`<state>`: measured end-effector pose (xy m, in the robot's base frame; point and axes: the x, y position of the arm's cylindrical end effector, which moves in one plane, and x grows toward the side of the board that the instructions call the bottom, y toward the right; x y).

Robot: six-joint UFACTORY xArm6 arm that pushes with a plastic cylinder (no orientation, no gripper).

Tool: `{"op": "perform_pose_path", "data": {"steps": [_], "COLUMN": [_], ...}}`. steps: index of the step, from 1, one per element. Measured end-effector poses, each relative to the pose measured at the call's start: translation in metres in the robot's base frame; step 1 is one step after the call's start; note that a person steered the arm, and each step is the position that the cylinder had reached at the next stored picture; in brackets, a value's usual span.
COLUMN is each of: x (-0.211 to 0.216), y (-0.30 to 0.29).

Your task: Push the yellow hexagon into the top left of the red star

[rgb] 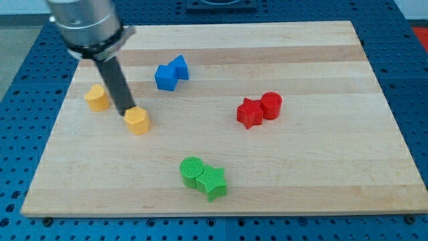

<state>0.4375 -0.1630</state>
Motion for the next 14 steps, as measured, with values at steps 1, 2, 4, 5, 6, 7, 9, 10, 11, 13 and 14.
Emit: {"op": "perform_pose_path", "data": {"steps": [1, 2, 4, 5, 6, 7, 9, 10, 11, 13, 14], "x": [0.000, 0.008, 0.041, 0.038, 0.016, -0.005, -0.009, -0.020, -0.037, -0.040, -0.047], "y": [-0.035, -0.072, -0.029, 0.022, 0.067, 0.114, 0.102, 0.099, 0.132, 0.194, 0.177]}}
